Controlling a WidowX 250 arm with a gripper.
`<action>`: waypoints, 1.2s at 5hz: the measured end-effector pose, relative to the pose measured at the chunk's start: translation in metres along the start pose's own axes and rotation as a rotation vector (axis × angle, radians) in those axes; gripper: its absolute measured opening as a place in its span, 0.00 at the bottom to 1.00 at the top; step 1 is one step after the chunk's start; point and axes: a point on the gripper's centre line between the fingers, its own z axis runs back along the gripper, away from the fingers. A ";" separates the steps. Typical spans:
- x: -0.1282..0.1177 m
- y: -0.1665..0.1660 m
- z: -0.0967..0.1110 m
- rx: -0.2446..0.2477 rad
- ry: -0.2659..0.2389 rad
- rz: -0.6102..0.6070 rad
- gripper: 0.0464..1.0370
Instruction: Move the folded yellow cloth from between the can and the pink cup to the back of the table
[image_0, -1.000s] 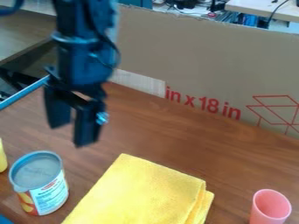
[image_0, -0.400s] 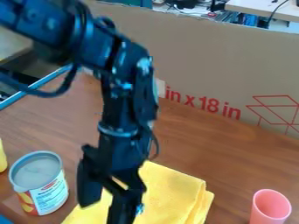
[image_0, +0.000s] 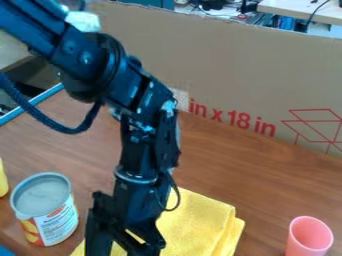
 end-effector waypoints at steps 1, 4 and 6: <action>0.016 0.017 -0.003 -0.008 0.005 0.036 0.97; 0.114 0.059 0.023 0.023 -0.052 0.072 0.97; 0.169 0.095 0.054 0.087 -0.207 0.178 0.97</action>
